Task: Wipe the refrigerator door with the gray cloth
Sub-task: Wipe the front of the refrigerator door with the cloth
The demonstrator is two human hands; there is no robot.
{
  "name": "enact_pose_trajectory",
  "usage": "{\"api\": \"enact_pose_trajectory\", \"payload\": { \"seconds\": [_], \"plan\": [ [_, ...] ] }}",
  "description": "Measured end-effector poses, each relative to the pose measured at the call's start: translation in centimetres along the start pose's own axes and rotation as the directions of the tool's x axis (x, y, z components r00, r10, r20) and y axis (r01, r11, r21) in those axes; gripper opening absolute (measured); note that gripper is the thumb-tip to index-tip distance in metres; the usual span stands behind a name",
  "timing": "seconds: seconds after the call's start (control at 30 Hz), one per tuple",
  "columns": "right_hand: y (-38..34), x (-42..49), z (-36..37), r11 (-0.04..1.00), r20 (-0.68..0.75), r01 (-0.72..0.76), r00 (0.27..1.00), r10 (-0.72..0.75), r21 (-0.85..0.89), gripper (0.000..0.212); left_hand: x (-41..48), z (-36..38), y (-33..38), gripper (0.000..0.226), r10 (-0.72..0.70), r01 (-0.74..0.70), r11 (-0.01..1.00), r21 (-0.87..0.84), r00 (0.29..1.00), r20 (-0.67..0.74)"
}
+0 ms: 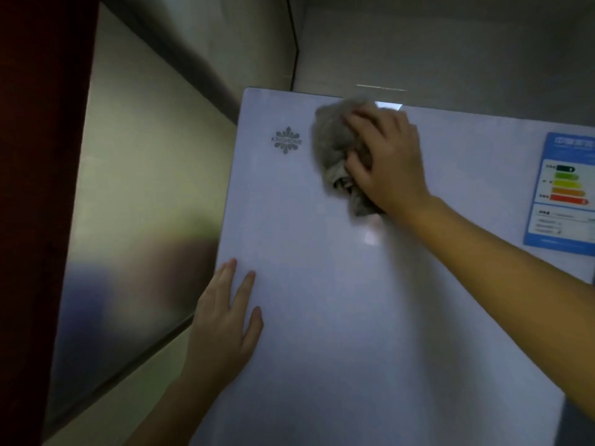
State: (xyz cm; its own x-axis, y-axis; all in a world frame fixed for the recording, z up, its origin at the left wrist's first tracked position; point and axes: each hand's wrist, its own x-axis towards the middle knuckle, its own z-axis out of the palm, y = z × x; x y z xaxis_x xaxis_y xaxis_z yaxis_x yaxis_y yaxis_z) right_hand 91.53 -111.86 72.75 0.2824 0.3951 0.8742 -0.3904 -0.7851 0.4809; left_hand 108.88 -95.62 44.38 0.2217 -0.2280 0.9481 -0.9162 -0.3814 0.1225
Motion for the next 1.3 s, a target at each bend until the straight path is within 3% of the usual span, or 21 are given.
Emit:
{"api": "enact_pose_trajectory", "payload": {
  "seconds": [0.07,0.13,0.23,0.33,0.4,0.5,0.63,0.7,0.77,0.9,1.1,1.2,1.3],
  "plan": [
    [0.9,0.4,-0.6,0.997,-0.026,-0.083,0.996,0.083,0.006,0.053,0.2,0.0,0.6,0.056,-0.004,0.004,1.000,0.014,1.000,-0.016],
    [0.2,-0.6,-0.5,0.998,0.017,-0.060,0.998,0.060,0.014,0.056,0.5,0.1,1.4,0.056,0.005,-0.005,1.000,0.020,1.000,-0.030],
    [-2.0,-4.6,0.6,0.981,0.128,0.174,0.975,-0.183,0.080,0.057,1.0,0.4,2.9,0.057,0.016,-0.016,1.000,0.008,1.000,-0.018],
    [-4.0,-9.8,0.9,0.863,0.178,0.481,0.846,-0.503,0.156,0.044,1.2,0.8,4.2,0.056,0.029,-0.029,0.999,-0.014,1.000,0.004],
    [-3.9,-11.4,0.4,0.823,0.185,0.540,0.803,-0.567,0.177,0.040,1.3,0.9,4.6,0.056,0.026,-0.026,1.000,-0.018,0.999,0.020],
    [-0.8,-9.9,-0.6,0.881,0.152,0.452,0.869,-0.470,0.137,0.043,1.4,0.5,4.4,0.056,0.037,-0.037,0.999,-0.003,0.999,0.021],
    [4.9,-4.8,-3.4,0.992,0.069,0.128,0.989,-0.129,0.024,0.053,1.5,0.1,4.6,0.057,0.031,-0.031,0.999,0.014,0.999,0.040],
    [6.8,-3.4,-4.6,0.999,0.015,-0.031,0.999,0.031,0.009,0.053,1.5,0.1,5.0,0.057,0.010,-0.010,1.000,0.015,0.999,0.048],
    [7.4,-3.1,-4.9,0.996,-0.013,-0.086,0.996,0.086,0.004,0.053,1.5,0.1,5.3,0.058,-0.010,0.009,1.000,0.011,0.998,0.055],
    [6.7,-4.2,-4.4,1.000,-0.017,-0.028,0.999,0.027,-0.009,0.052,1.5,0.2,5.5,0.059,-0.029,0.029,1.000,0.006,0.998,0.064],
    [5.0,-2.9,-3.6,0.998,0.006,-0.052,0.999,0.052,0.027,0.053,1.4,0.0,5.1,0.059,-0.007,0.006,1.000,0.016,0.998,0.068],
    [3.3,-3.9,-2.6,0.994,0.096,0.098,0.990,-0.102,0.047,0.056,1.3,0.2,5.2,0.060,-0.007,0.005,1.000,0.021,0.997,0.077],
    [2.2,-7.2,-2.1,0.927,0.150,0.369,0.915,-0.376,0.073,0.051,1.3,0.3,5.4,0.061,-0.022,0.020,1.000,0.019,0.997,0.075]
  ]
}}
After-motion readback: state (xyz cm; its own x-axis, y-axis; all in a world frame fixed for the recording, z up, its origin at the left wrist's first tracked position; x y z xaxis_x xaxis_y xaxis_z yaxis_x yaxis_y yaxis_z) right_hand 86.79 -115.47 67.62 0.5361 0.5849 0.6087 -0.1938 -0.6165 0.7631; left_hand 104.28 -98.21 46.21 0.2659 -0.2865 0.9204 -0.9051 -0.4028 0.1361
